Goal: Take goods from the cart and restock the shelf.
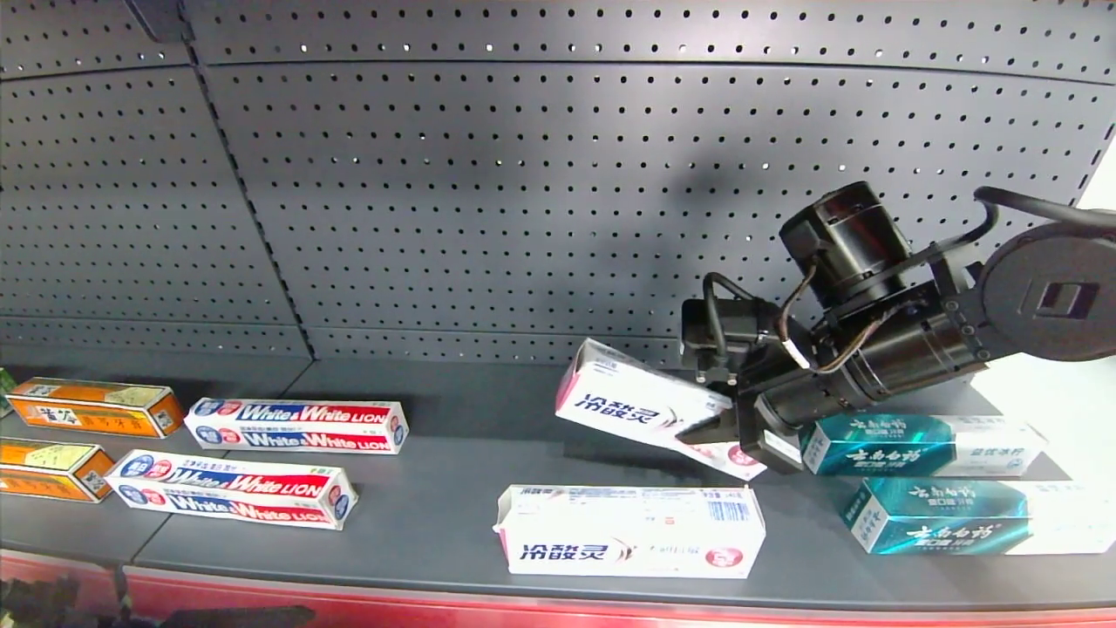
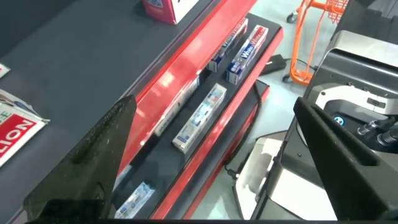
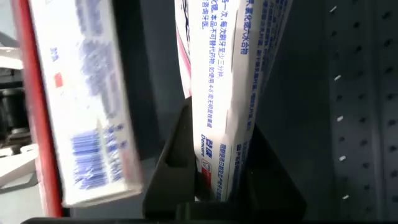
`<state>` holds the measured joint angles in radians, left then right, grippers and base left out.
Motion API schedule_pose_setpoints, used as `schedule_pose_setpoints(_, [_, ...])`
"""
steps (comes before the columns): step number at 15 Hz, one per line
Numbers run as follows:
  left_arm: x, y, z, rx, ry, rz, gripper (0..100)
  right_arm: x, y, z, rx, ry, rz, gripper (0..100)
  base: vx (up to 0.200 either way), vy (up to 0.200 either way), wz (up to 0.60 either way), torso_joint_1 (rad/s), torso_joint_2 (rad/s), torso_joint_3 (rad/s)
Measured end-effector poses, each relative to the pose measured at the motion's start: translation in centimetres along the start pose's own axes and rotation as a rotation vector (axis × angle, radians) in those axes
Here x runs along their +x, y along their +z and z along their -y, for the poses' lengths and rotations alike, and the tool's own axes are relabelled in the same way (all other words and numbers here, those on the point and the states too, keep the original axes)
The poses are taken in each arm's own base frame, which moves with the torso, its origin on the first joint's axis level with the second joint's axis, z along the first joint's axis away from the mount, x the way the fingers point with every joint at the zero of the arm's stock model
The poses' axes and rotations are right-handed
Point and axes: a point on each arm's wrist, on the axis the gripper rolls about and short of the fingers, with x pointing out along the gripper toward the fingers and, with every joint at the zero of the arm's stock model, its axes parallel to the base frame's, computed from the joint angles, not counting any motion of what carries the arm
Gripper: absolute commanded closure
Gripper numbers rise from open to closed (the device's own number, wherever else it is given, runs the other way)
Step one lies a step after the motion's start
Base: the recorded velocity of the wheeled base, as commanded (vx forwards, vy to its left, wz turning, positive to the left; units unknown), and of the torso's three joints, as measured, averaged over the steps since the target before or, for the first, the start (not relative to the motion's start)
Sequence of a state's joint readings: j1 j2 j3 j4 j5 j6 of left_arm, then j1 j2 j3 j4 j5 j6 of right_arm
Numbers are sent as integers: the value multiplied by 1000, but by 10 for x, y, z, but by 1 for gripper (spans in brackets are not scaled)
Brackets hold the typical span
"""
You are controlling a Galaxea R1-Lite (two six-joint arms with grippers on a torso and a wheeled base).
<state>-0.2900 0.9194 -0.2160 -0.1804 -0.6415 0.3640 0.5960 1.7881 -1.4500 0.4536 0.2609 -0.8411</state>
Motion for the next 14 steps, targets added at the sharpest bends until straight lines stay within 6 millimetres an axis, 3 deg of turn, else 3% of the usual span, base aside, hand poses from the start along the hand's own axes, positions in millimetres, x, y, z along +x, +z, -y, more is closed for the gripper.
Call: schedule_pose_setpoints(14, [-2,-4,3,-3,0,-1,0,14,10,12,-8,51,1,100,0,0,0,0,0,0])
